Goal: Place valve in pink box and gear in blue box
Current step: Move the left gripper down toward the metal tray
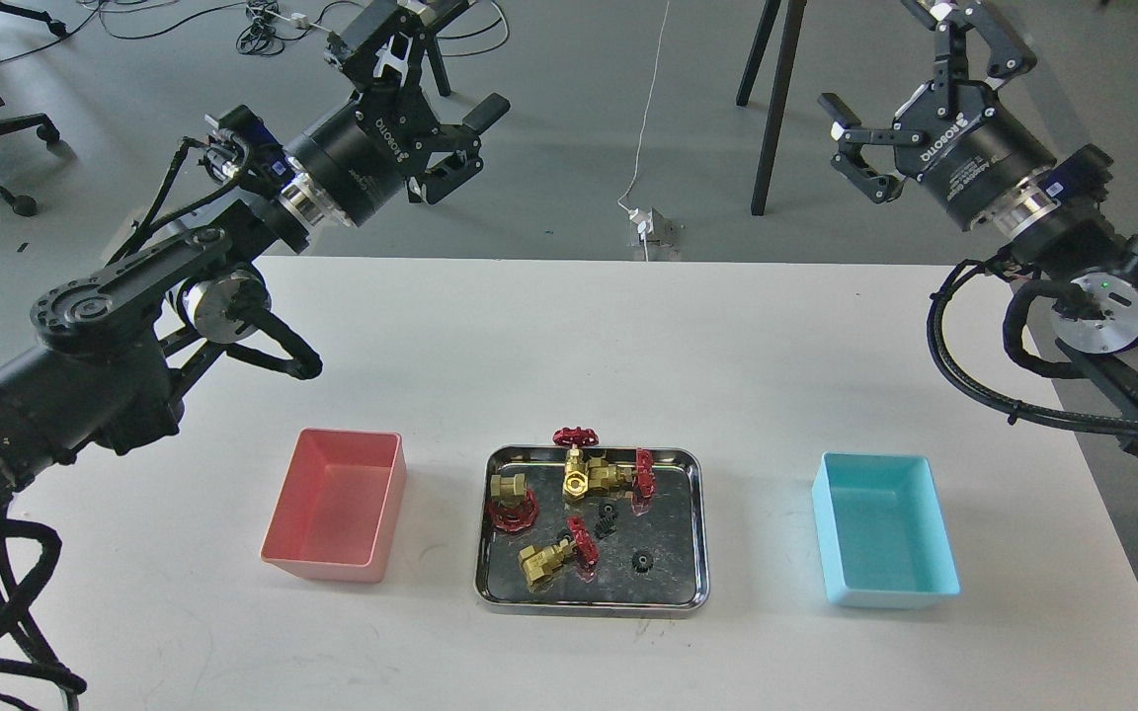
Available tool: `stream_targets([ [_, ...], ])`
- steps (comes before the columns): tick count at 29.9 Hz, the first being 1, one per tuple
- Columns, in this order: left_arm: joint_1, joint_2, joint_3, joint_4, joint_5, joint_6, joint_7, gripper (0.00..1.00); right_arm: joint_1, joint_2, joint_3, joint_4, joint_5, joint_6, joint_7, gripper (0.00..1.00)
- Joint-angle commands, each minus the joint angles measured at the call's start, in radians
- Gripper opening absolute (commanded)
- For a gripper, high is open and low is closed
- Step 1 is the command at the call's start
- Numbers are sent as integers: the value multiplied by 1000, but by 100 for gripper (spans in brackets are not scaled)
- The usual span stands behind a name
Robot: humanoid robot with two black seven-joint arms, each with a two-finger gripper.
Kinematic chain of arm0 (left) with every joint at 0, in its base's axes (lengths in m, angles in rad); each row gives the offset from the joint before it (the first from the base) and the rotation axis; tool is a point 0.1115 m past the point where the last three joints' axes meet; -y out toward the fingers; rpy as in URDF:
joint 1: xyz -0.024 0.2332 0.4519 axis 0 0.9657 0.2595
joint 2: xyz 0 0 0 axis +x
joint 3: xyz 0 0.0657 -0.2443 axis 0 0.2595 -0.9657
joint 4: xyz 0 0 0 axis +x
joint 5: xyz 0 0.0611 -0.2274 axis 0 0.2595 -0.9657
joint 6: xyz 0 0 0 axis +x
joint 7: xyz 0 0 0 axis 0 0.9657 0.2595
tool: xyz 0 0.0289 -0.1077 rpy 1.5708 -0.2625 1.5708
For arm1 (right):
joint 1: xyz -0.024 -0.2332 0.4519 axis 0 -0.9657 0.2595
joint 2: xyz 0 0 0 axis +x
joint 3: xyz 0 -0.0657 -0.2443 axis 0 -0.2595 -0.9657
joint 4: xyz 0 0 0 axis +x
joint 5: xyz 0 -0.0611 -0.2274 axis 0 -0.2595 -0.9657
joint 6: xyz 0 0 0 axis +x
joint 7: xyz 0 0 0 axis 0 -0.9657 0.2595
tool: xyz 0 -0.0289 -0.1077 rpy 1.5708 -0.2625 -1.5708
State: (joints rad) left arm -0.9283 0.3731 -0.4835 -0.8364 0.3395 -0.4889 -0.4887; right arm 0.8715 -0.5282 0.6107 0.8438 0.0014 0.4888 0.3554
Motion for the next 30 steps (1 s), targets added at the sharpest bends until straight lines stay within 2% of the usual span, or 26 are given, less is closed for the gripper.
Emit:
stream_targets([
  [1,3,4,-26,52,-4,0,0,100,-3,1,6,-26,2,0,-1,99],
  [6,3,29,-81,149,-26,0,0,100,0,11,18,-46,11,0,-1,99],
  [10,2,-32,-154,114,-74,0,0,100,18,79,96,-69,12,0,-9,99],
  [15,23,-19,-264,-241,-79,0,0,99,52,119,112,-69,12,0,-9,99],
  [18,10,103,-218,-442,-4,0,0,99,53,103,119,-69,12,0,-9,99],
  [20,-50,200,-105,-522,76,0,0,99,55,99,127,-69,12,0,-9,99],
  [22,-163,292,85,-569,149,19,0,99,55,86,152,-69,12,0,-10,99],
  [25,-431,386,478,-630,295,104,0,99,50,77,164,-68,12,0,-10,99],
  [27,-628,386,786,-659,409,206,0,97,44,77,164,-68,12,0,-10,99],
  [29,-784,342,1068,-682,516,367,0,96,37,77,164,-68,12,-1,-10,99],
  [30,-837,289,1194,-688,561,476,0,94,32,77,164,-68,12,-6,-10,99],
])
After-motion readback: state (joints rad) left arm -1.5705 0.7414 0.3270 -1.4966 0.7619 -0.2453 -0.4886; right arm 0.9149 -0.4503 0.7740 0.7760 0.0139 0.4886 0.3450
